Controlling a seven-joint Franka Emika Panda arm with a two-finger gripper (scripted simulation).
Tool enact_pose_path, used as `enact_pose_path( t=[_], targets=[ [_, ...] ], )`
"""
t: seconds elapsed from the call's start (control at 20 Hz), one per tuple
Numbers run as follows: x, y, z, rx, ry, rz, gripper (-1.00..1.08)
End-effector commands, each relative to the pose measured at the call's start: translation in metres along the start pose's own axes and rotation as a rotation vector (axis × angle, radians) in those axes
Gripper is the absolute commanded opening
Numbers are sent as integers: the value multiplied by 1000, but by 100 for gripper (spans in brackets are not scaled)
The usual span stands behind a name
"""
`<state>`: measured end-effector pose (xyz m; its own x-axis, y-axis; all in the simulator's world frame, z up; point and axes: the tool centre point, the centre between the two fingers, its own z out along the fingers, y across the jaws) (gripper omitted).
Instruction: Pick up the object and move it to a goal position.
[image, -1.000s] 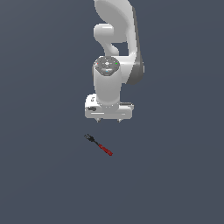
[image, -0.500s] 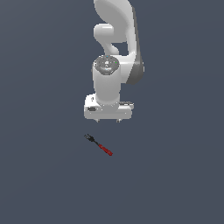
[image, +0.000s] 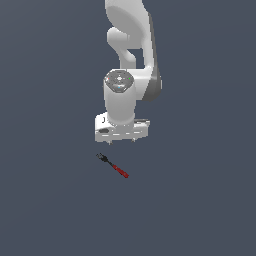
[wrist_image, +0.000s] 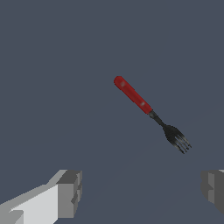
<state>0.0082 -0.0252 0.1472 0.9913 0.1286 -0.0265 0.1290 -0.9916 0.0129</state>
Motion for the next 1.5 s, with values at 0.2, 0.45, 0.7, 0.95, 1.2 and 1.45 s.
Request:
enact_pose_path(
  t=[0.2, 0.45, 0.7, 0.95, 1.2, 1.45],
  targets=[
    [9, 11, 16, -4, 2, -149, 100],
    [16, 20, 31, -5, 4, -279, 100],
    [22, 29, 45, -4, 8, -408, 100],
    [28, 38, 60, -3, 13, -535, 100],
    [33, 46, 73, -1, 19, -649, 100],
    [36, 52, 83, 0, 25, -729, 100]
  ],
)
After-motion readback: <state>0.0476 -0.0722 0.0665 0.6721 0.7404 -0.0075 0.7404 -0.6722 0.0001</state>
